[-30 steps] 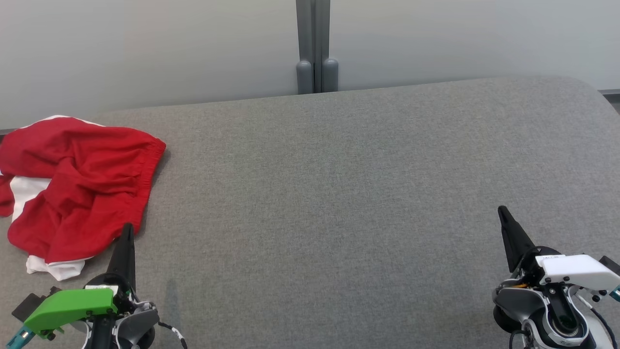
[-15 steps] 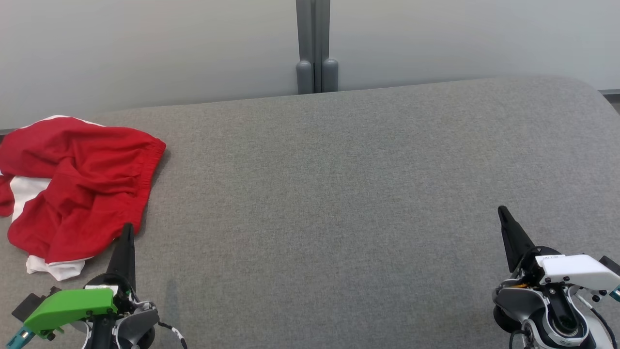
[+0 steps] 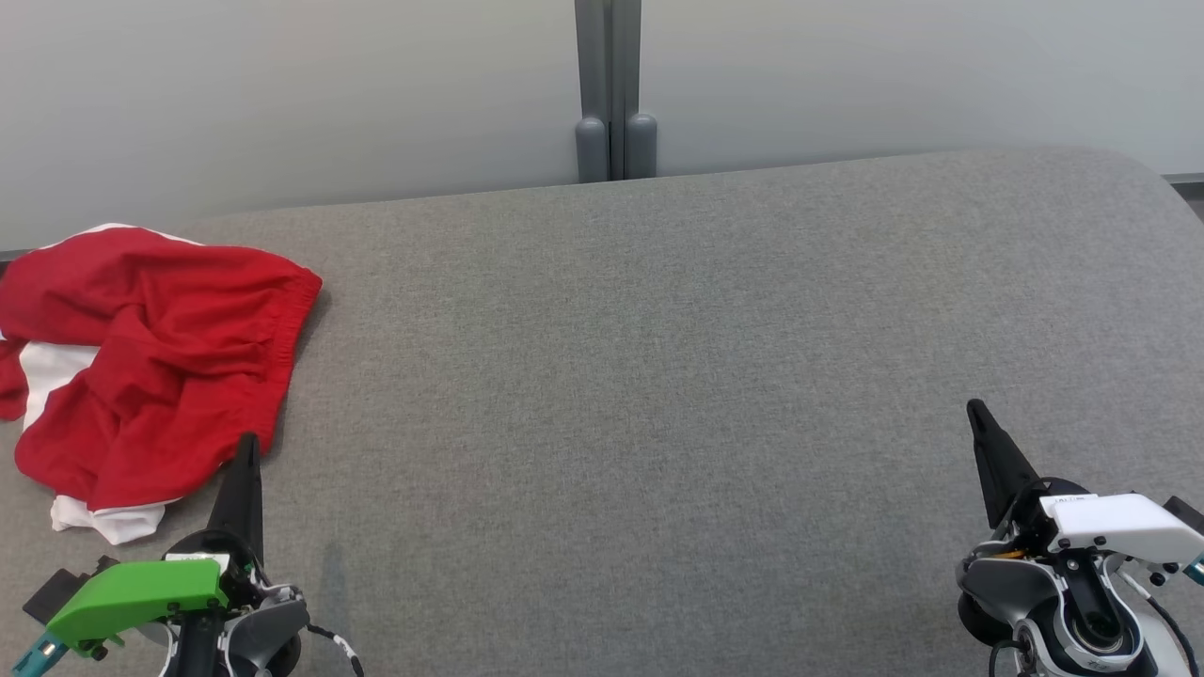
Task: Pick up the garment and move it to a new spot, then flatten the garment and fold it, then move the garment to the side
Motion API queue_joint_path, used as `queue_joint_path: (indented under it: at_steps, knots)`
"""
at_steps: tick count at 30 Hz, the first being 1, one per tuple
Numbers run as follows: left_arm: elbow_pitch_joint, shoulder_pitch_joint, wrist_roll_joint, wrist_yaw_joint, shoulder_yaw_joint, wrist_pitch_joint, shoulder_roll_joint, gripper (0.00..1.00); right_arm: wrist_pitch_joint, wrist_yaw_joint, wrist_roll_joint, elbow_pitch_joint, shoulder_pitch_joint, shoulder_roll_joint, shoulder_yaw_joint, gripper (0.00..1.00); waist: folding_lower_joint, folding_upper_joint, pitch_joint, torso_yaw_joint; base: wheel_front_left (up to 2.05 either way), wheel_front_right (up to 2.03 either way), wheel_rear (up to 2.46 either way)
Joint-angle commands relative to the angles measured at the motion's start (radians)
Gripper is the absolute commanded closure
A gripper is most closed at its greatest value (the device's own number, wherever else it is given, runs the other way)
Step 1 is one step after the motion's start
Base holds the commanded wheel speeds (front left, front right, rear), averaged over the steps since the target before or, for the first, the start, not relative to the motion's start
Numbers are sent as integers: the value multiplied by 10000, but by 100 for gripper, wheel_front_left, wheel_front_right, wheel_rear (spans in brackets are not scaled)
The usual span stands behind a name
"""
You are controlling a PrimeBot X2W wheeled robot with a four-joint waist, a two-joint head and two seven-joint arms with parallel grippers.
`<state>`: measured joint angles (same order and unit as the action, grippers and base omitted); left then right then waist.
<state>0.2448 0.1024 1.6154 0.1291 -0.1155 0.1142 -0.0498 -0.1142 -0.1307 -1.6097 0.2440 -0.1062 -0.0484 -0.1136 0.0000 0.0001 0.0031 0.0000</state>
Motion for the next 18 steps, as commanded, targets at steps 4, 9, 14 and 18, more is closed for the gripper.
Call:
queue_joint_path:
  at_steps: [4,9,14,18]
  knots:
    - [-13,120,-49,58,-3,22,-13,100,-21,0,-67,19,-54,-37,-9,100,0,-1,0,0,0,0,0]
    - [-13,120,-49,58,-3,22,-13,100,-21,0,-67,19,-54,-37,-9,100,0,-1,0,0,0,0,0]
    - [-13,120,-49,58,-3,22,-13,100,-21,0,-67,19,-54,-38,-9,100,0,-1,0,0,0,0,0]
    - [-13,120,-51,58,-3,22,-13,100,-21,0,-67,19,-54,-38,-9,100,0,-1,0,0,0,0,0]
